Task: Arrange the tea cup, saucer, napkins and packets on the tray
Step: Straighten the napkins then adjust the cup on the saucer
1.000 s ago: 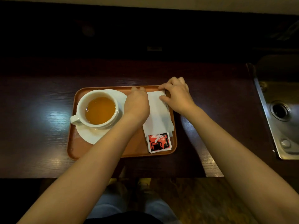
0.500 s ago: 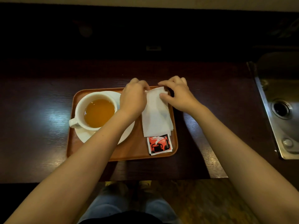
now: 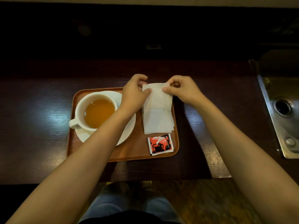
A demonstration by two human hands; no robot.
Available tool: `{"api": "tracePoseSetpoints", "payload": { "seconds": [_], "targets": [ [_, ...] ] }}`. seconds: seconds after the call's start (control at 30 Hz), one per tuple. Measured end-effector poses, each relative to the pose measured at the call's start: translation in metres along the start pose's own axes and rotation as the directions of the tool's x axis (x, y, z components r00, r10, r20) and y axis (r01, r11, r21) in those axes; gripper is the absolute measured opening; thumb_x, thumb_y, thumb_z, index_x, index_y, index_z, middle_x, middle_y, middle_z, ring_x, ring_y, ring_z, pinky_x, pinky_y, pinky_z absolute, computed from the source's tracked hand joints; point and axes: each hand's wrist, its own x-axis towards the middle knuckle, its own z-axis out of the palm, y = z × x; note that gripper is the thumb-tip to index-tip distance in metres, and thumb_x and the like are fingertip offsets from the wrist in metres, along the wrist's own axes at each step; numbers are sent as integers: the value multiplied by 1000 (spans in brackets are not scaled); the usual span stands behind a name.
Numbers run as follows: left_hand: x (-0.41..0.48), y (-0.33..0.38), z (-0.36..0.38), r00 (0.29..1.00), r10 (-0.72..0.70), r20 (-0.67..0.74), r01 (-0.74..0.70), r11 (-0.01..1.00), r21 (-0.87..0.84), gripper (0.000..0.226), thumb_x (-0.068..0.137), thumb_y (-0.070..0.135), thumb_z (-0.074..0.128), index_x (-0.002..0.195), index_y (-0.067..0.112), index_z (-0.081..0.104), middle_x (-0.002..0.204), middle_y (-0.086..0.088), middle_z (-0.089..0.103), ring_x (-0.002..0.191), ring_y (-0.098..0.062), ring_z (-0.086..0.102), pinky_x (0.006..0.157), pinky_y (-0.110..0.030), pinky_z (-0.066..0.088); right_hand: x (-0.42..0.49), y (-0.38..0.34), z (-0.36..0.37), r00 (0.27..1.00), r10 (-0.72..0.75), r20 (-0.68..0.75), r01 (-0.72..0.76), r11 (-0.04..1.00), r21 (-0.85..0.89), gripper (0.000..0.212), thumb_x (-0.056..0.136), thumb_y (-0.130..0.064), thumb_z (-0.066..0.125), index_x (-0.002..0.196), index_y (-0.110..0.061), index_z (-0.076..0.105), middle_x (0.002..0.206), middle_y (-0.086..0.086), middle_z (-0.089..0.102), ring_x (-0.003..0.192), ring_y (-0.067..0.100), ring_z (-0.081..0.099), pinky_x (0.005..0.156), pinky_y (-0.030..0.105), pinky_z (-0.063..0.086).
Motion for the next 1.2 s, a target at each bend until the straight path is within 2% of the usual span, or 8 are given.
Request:
{"api": "tracePoseSetpoints", "payload": {
  "seconds": [0.1, 0.23, 0.5, 0.63, 0.77, 0.93, 1.1, 1.2],
  "targets": [
    [-2, -3, 3, 987, -129, 94, 131, 991, -16, 55, 80, 15, 68, 128, 18, 43, 97, 10, 53, 81, -7, 52, 51, -8, 40, 4, 2, -1, 999, 9, -34, -9, 1000, -12, 8, 80, -16, 67, 81, -9, 64, 78, 12, 65, 75, 22, 62, 73, 37, 52],
    [-3, -8, 4, 982, -177, 68, 178, 984, -13, 51, 81, 13, 67, 127, 19, 45, 77, 15, 51, 68, -3, 51, 53, -11, 38, 6, 2, -1, 1000, 10, -30, -10, 1000, 6, 13, 82, -18, 65, 83, -5, 66, 76, 11, 65, 69, 16, 59, 62, 24, 48],
    [-4, 0, 3, 988, -147, 55, 145, 988, 48, 39, 83, 17, 65, 120, 15, 52, 105, -2, 61, 86, -14, 54, 74, -26, 46, 3, 5, -11, 998, 30, 51, -30, 1000, 7, 20, 82, -15, 64, 101, -8, 62, 87, 4, 64, 76, 10, 60, 61, 18, 48],
    [-6, 3, 4, 991, -129, 44, 126, 990, 69, 37, 83, 18, 64, 119, 13, 54, 108, -8, 64, 89, -17, 55, 76, -28, 45, 4, 2, -11, 1000, 14, 28, -13, 1000, -8, 8, 83, -14, 64, 85, -6, 61, 75, 10, 61, 65, 11, 56, 58, 17, 46],
    [-8, 5, 4, 993, -115, 38, 111, 988, 107, 38, 84, 18, 63, 121, 13, 53, 111, -9, 63, 94, -20, 56, 77, -29, 45, 7, 1, -10, 1000, -14, 11, 14, 1000, -27, 15, 86, -19, 61, 74, -9, 60, 60, 2, 56, 47, -1, 52, 49, 10, 40],
    [-15, 6, 3, 992, -121, 21, 117, 984, 132, 46, 87, 22, 60, 130, 14, 44, 124, -9, 59, 108, -25, 57, 81, -28, 46, 10, 4, -6, 999, -40, 5, 40, 993, -112, 18, 85, -25, 61, 73, -12, 62, 62, 1, 60, 56, 7, 57, 61, 22, 47],
    [-48, 2, 8, 982, 144, -121, -86, 917, 389, 54, 85, 17, 61, 134, 15, 38, 135, -10, 48, 122, -26, 46, 95, -35, 43, 10, 7, 6, 996, -76, -41, 62, 962, -267, 17, 83, -32, 62, 73, -18, 62, 74, 7, 64, 71, 19, 59, 65, 34, 46],
    [-62, -6, 17, 967, 247, 55, -243, 844, 479, 40, 88, 13, 55, 128, 13, 49, 137, -11, 48, 128, -26, 40, 104, -36, 34, 11, 8, 11, 993, -115, -28, 98, 932, -348, 18, 82, -32, 62, 73, -16, 63, 75, 1, 61, 71, 16, 55, 66, 35, 42]
  ]
}}
